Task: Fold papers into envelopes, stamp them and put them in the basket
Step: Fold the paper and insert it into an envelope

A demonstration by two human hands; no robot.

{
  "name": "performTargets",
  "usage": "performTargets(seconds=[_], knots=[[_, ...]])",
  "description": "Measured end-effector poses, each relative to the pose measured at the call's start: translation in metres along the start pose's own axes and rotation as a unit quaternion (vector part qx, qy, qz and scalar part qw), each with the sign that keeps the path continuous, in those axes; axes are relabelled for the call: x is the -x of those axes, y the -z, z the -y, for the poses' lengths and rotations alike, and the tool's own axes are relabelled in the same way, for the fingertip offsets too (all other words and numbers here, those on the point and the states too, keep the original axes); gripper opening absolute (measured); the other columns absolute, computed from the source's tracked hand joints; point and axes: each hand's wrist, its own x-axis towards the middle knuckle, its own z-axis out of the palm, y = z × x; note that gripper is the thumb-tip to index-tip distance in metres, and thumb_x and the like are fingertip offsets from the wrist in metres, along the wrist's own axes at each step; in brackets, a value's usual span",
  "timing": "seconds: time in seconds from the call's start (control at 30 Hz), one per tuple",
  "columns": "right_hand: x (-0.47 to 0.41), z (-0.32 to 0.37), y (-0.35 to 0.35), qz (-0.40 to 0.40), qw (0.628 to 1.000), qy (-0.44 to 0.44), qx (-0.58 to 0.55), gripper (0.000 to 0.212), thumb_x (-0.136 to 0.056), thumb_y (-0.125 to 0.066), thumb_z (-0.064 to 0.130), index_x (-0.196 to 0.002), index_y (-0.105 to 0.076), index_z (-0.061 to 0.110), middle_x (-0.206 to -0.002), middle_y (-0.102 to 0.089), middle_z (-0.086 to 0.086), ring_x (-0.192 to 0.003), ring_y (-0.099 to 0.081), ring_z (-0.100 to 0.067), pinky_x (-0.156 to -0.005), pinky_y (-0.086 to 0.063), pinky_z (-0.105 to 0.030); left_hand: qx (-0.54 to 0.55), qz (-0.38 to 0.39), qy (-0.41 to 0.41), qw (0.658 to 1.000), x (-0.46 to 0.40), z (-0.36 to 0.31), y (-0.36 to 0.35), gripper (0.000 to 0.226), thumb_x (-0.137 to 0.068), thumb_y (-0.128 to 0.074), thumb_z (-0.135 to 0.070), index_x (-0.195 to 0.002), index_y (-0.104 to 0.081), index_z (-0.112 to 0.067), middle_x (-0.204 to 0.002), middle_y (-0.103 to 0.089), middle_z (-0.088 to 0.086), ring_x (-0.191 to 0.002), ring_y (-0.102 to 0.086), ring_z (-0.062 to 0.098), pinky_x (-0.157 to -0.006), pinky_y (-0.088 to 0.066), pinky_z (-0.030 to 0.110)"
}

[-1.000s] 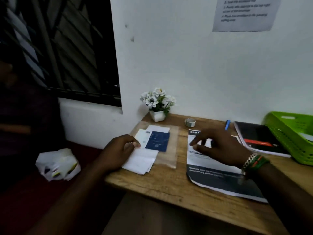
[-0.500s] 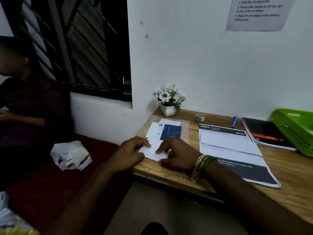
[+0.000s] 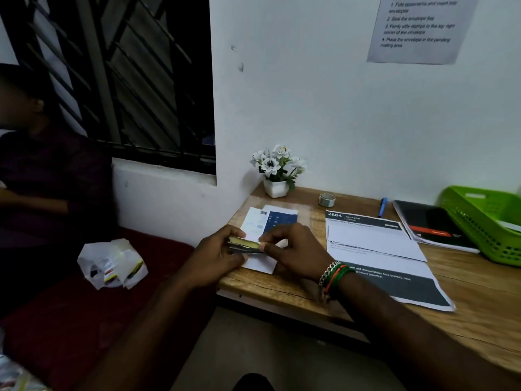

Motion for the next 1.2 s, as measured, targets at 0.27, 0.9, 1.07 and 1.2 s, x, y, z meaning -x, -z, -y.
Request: performTargets(seconds=[0.27, 0.9, 1.07, 1.2], knots=[[0.005, 0.030, 0.019, -0.093, 0.975, 0.014, -0.199, 0.013, -0.094, -0.071, 0.017, -0.085, -0.078, 0.010, -0.086, -0.077, -0.004, -0.077, -0.067, -0.009, -0.070, -0.056, -0.030, 0.091, -0.159, -0.041, 0.982, 0.008, -0.039, -0.018, 0.097, -0.067, -0.086, -0.055, -0.143, -0.028, -0.043, -0.136, -0.057, -0.007, -0.121, -0.061, 0.010, -0.100, -0.051, 0.033], [0.025, 0.023, 0.002, -0.082, 0.996, 0.019, -0.043, 0.031, -0.077, -0.062, -0.013, -0.091, -0.078, 0.009, -0.093, -0.078, -0.002, -0.089, -0.071, -0.009, -0.084, -0.056, -0.024, -0.334, -0.035, -0.090, 0.938, 0.045, -0.045, -0.075, 0.056, -0.095, -0.034, -0.065, -0.123, -0.064, -0.026, -0.122, -0.068, -0.004, -0.114, -0.062, 0.015, -0.100, -0.048, 0.037], [0.027, 0.020, -0.015, -0.083, 0.996, 0.019, 0.029, 0.030, -0.077, -0.063, 0.004, -0.096, -0.079, 0.021, -0.104, -0.078, -0.003, -0.101, -0.071, -0.020, -0.091, -0.057, -0.040, -0.397, 0.051, -0.054, 0.915, 0.030, -0.065, -0.070, 0.046, -0.103, -0.037, -0.044, -0.136, -0.055, -0.017, -0.137, -0.061, 0.006, -0.123, -0.059, 0.021, -0.099, -0.041, 0.028], [0.025, 0.018, -0.014, -0.087, 0.996, 0.021, 0.010, 0.027, -0.079, -0.062, 0.002, -0.096, -0.077, 0.017, -0.105, -0.078, -0.004, -0.103, -0.070, -0.019, -0.092, -0.056, -0.039, -0.381, 0.117, 0.066, 0.915, 0.008, -0.067, -0.072, 0.072, -0.104, -0.035, -0.058, -0.157, -0.029, -0.010, -0.160, -0.039, 0.015, -0.146, -0.039, 0.027, -0.117, -0.028, 0.032]])
